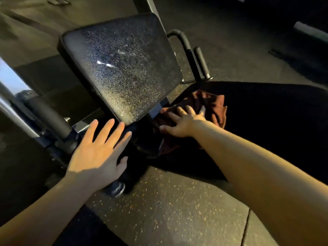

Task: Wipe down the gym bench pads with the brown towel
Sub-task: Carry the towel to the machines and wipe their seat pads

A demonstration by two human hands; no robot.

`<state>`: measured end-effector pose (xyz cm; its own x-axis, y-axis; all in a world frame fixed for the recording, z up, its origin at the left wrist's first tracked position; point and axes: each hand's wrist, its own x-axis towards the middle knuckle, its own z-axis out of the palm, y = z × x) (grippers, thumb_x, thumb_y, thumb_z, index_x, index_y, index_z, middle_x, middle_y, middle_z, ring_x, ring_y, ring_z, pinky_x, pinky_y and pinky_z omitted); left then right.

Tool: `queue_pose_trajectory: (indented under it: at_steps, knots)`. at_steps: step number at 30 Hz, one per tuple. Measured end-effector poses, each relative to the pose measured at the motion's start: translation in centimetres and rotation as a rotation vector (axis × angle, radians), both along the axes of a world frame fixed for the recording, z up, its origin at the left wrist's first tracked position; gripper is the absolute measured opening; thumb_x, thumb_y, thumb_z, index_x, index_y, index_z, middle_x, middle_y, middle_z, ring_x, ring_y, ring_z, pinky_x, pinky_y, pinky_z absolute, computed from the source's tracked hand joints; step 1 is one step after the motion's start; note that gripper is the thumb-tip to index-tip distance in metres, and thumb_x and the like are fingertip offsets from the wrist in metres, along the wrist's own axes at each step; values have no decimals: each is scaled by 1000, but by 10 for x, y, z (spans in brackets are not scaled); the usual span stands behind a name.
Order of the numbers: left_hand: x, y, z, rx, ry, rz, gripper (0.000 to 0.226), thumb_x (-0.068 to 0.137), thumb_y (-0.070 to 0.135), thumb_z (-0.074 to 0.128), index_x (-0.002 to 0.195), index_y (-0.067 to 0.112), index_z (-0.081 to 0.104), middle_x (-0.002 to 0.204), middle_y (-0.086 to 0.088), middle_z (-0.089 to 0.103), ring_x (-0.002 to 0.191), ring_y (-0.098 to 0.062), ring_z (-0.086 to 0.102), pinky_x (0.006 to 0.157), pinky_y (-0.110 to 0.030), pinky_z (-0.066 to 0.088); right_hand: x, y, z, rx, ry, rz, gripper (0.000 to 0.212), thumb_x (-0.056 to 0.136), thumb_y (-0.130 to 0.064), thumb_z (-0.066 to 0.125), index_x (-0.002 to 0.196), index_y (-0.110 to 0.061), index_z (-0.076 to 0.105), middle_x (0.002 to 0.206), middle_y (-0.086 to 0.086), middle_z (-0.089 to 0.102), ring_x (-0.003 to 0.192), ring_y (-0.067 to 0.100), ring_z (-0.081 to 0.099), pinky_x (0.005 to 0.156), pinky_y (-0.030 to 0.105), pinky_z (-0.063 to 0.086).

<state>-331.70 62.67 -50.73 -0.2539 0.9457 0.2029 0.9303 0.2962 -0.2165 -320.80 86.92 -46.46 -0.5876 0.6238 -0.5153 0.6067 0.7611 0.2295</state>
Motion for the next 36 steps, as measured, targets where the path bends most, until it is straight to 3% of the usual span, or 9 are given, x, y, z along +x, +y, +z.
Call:
queue_pose_trajectory:
  at_steps: [4, 8, 12, 14, 16, 18, 24, 31, 36]
  knots:
    - [-7, -3, 0, -104, 113, 1, 68, 84, 42, 53, 146, 12, 48, 152, -20, 42, 140, -40, 36, 119, -58, 11, 20, -45, 10, -78, -7, 102, 79, 88, -81, 16, 156, -41, 2, 166, -3, -6, 151, 27, -12, 111, 70, -12]
    - [0, -5, 1, -78, 40, -34, 65, 84, 37, 51, 143, 9, 51, 151, -21, 42, 139, -40, 39, 117, -57, 15, 33, -63, 15, -90, -3, 154, 79, 89, -80, 16, 156, -41, 0, 165, -3, -9, 151, 26, -14, 112, 69, -13]
    - [-5, -9, 3, 3, -7, -46, 57, 101, 28, 21, 139, 1, 53, 147, -28, 45, 134, -46, 45, 120, -52, 2, 29, -65, 15, -88, -9, 135, 83, 85, -83, 16, 155, -43, -1, 165, -5, -10, 151, 26, -16, 109, 70, -17]
    - [-2, -7, 8, 27, -19, -22, 63, 104, 36, 16, 136, 0, 55, 142, -28, 49, 132, -47, 47, 118, -56, 12, 24, -58, 12, -109, -9, 95, 82, 85, -84, 18, 155, -44, -1, 165, -6, -11, 150, 26, -17, 108, 69, -16]
    - [5, -5, 7, 14, -43, 44, 61, 95, 44, 39, 135, 2, 58, 141, -25, 52, 133, -43, 47, 114, -60, 21, 17, -45, 10, -114, -13, 50, 85, 83, -86, 22, 154, -45, 0, 165, -8, -11, 150, 27, -18, 107, 71, -16]
    - [9, 0, 7, 22, -116, 102, 64, 87, 48, 49, 133, 4, 61, 141, -22, 53, 135, -41, 46, 114, -60, 23, 11, -22, 12, -94, -26, -10, 88, 81, -88, 23, 154, -45, 0, 165, -8, -10, 150, 26, -18, 107, 72, -15]
    - [5, 3, -8, 155, -98, 94, 63, 93, 46, 44, 144, 9, 49, 144, -19, 51, 140, -37, 39, 110, -57, 29, 6, 52, 13, 34, 2, -170, 87, 82, -87, 22, 155, -43, 3, 165, -9, -7, 151, 26, -15, 109, 69, -14]
    - [4, 4, -18, 240, 42, -1, 55, 93, 39, 49, 133, 3, 60, 141, -19, 55, 131, -40, 46, 94, -58, 42, 27, 124, 24, 115, 8, -322, 91, 80, -88, 22, 156, -41, 3, 165, -8, -6, 151, 25, -14, 116, 66, -7]
    - [5, 9, -17, 244, -17, 30, 53, 91, 39, 53, 133, 8, 62, 135, -14, 61, 133, -33, 46, 94, -52, 43, 22, 130, 20, 205, 42, -396, 83, 89, -80, 24, 157, -35, 7, 166, -3, -3, 151, 29, -11, 114, 66, -3]
